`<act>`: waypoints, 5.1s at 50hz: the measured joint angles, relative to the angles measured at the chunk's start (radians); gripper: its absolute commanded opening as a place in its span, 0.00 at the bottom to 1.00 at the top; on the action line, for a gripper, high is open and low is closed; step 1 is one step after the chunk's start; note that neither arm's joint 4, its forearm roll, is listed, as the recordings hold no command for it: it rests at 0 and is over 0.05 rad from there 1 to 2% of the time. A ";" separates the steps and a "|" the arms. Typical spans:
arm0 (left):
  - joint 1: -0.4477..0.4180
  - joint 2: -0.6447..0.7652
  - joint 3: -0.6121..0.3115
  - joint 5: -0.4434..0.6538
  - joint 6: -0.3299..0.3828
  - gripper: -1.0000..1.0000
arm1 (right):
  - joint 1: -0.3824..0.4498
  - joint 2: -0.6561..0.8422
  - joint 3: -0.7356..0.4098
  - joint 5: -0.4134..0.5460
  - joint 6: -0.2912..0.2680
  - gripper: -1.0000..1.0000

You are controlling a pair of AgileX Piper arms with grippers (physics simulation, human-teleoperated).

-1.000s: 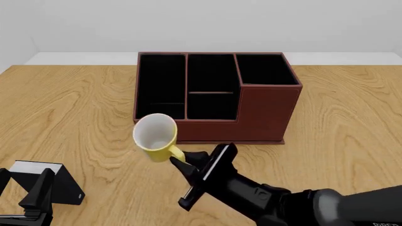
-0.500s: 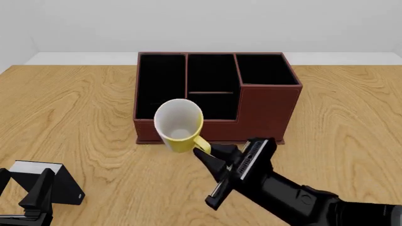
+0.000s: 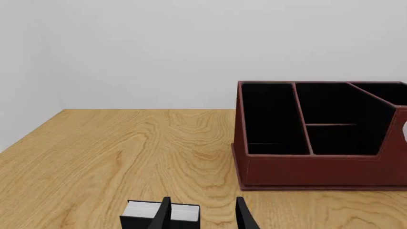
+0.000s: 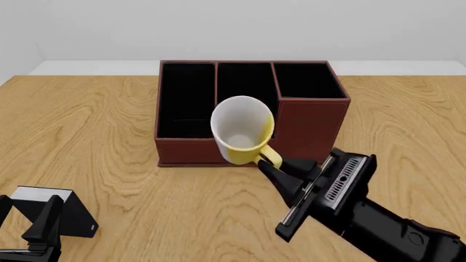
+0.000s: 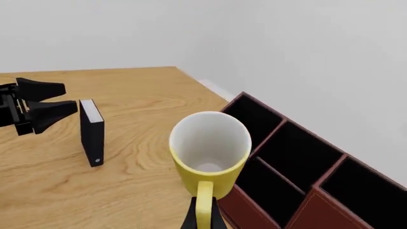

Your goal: Pick up the yellow and white mug and place it to the right of the caddy.

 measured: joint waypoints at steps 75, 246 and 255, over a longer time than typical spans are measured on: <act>0.000 0.000 0.000 0.000 0.000 1.00 | -0.181 -0.481 -0.015 0.357 -0.059 0.00; 0.000 0.000 0.000 0.000 0.000 1.00 | -0.758 -0.486 -0.007 0.370 0.100 0.00; 0.000 0.000 0.000 0.000 0.000 1.00 | -0.765 -0.455 0.005 0.339 0.099 0.00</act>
